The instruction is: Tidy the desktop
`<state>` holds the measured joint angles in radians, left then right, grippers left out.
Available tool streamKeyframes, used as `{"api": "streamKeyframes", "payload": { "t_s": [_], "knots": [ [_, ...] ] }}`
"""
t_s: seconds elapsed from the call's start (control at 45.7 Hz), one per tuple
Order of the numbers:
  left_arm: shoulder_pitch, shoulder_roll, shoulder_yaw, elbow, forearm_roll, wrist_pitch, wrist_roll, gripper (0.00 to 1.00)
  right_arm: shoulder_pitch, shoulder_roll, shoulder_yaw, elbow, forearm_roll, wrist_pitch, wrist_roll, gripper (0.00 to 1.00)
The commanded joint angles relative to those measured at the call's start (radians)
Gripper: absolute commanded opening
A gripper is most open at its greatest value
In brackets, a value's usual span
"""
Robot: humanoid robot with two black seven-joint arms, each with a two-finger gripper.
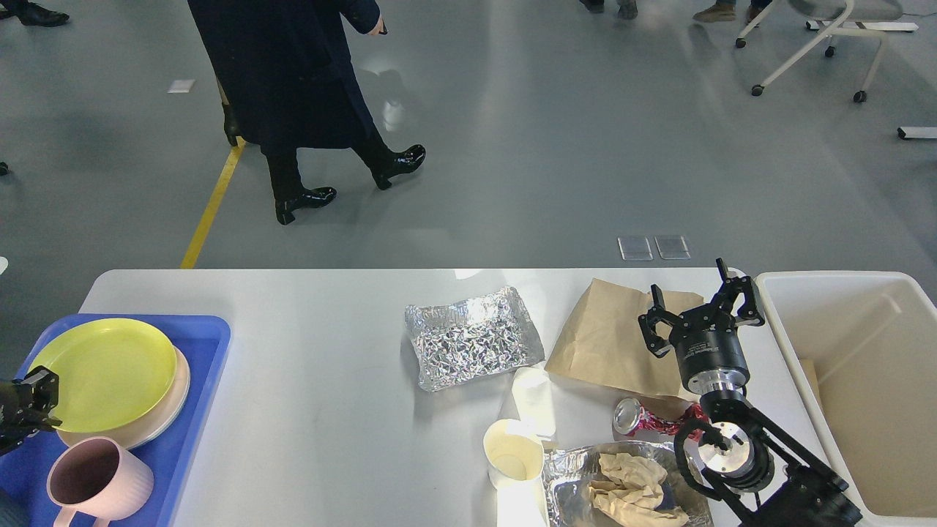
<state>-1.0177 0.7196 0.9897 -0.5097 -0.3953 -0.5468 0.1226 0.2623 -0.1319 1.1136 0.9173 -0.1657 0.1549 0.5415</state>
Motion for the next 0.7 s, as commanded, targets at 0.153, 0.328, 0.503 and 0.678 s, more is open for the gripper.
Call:
{"api": "streamKeyframes", "payload": {
  "t_s": [0.153,0.328,0.503,0.678],
  "knots": [
    [0.001,0.006,-0.016,-0.010,-0.002,-0.055,-0.003,0.30,0.000,0.000,0.000,0.000,0.000,0.000,0.000,1.00],
    [-0.001,0.008,-0.017,-0.010,0.000,-0.044,-0.003,0.78,0.000,0.000,0.000,0.000,0.000,0.000,0.000,1.00],
    [0.001,0.008,-0.017,-0.010,0.000,-0.061,-0.004,0.86,0.000,0.000,0.000,0.000,0.000,0.000,0.000,1.00],
    [-0.001,0.014,-0.017,-0.010,-0.002,-0.056,-0.007,0.91,0.000,0.000,0.000,0.000,0.000,0.000,0.000,1.00]
  ]
}}
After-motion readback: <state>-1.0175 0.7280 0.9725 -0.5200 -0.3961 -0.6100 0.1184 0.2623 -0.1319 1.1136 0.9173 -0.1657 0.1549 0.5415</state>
